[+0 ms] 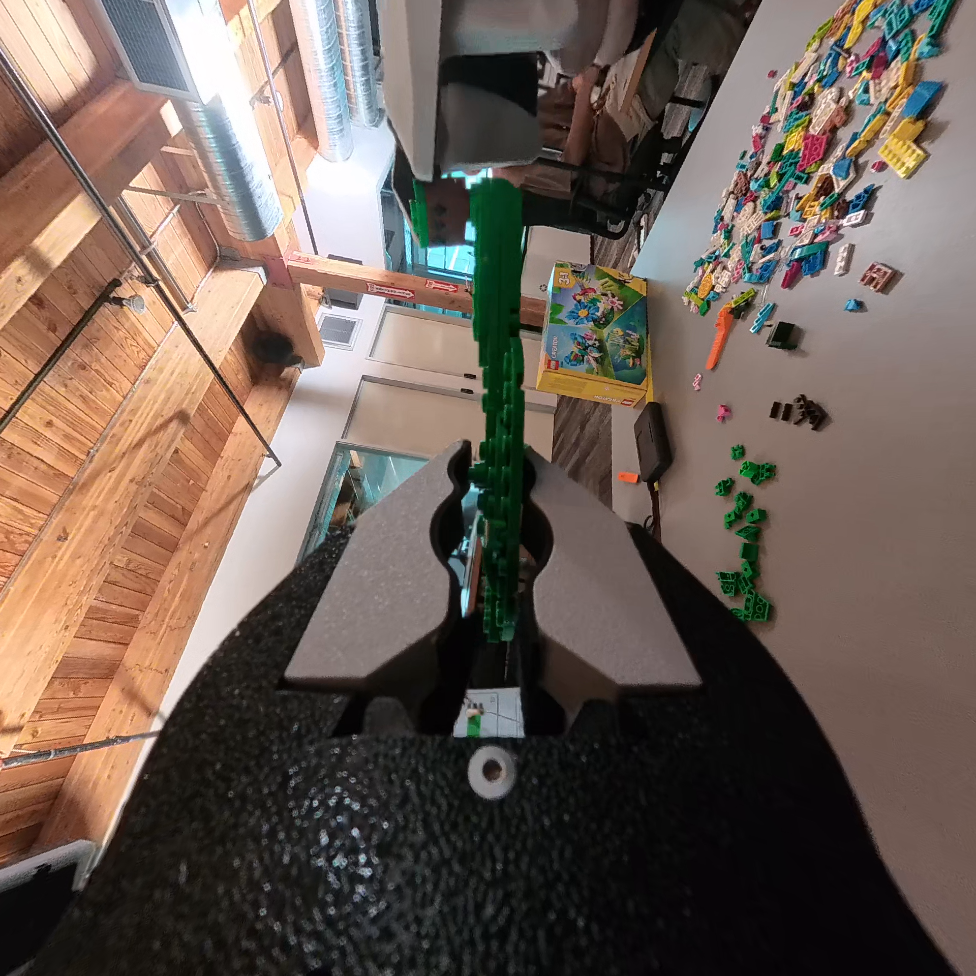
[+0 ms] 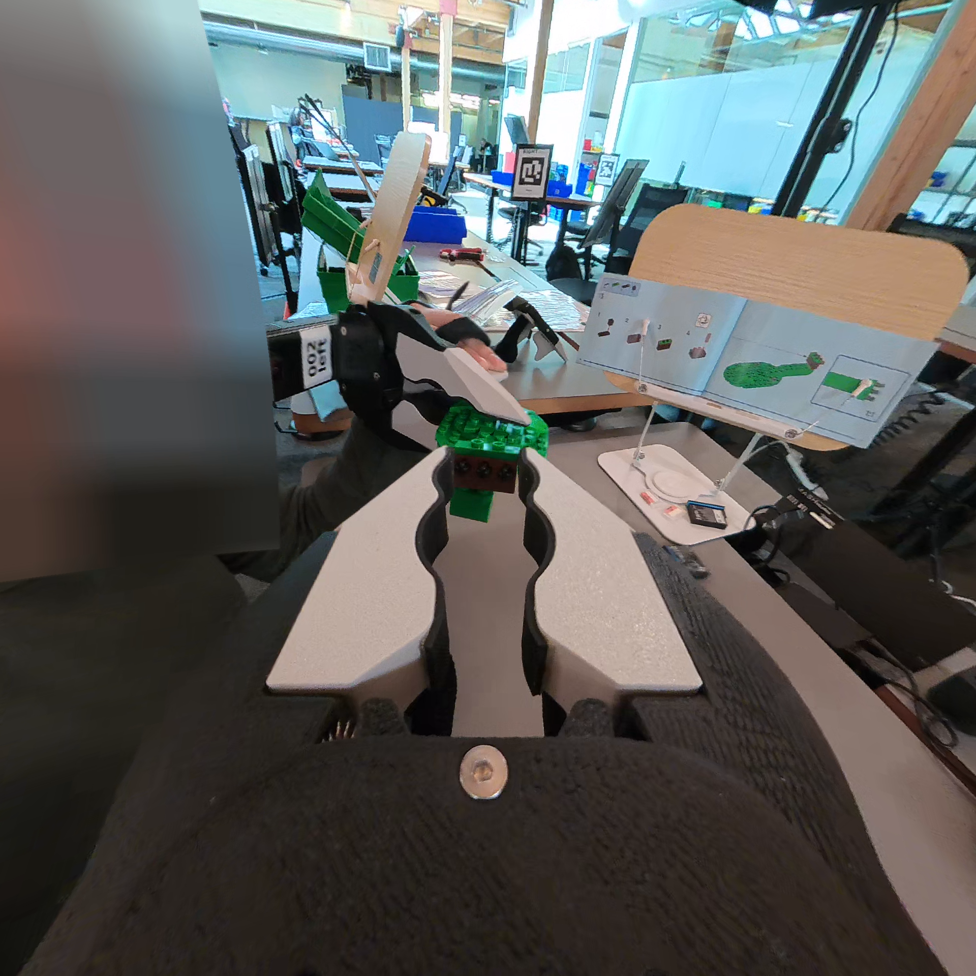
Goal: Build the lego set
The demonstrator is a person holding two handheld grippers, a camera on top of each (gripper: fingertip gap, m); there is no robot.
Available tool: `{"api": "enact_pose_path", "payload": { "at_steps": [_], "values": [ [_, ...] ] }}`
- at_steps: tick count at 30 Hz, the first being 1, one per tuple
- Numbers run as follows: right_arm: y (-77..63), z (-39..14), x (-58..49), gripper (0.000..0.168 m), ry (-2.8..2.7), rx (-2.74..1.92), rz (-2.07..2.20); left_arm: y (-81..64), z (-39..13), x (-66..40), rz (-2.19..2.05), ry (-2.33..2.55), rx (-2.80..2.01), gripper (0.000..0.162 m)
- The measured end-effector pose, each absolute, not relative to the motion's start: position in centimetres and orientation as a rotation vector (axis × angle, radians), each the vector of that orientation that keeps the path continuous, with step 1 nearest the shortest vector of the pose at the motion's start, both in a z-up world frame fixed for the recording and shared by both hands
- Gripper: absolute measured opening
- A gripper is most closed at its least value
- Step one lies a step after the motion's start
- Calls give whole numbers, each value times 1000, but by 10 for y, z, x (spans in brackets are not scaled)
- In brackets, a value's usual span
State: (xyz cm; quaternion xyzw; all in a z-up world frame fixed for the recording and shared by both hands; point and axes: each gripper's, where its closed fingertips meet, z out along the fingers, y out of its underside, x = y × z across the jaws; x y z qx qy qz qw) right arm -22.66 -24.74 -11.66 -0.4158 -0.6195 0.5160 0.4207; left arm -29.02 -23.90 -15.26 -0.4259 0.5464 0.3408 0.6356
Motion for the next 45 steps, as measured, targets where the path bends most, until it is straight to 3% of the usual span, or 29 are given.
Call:
{"api": "enact_pose_path", "payload": {
  "at_steps": [1,7,14,19,26,28,31,33,45],
  "values": [
    [-243,-118,-227,22,-1543,-1036,1271,-236,-156,-291,780,1254,-990,13],
    [-202,-149,-219,22,-1442,-1089,1226,-190,-222,-294,770,1330,-1199,14],
    [-165,-236,-223,23,-1379,-1168,1429,-157,-380,-315,961,1500,-1393,14],
    [-144,-311,-233,22,-1436,-1294,1422,-168,-425,-326,932,1555,-1528,14],
    [-148,-362,-247,22,-1609,-1308,1403,-186,-428,-318,579,1379,-1759,24],
    [-147,-374,-249,22,-1685,-1304,1337,-193,-425,-319,441,1312,-1830,35],
    [-148,-399,-245,22,-1861,-1295,1180,-206,-421,-317,129,1171,-1928,65],
    [-149,-414,-239,23,-1963,-1275,1079,-211,-417,-321,5,1094,-1966,72],
    [-142,-430,-208,23,-2081,-1276,992,-213,-387,-304,-147,995,-1775,65]
  ]
}}
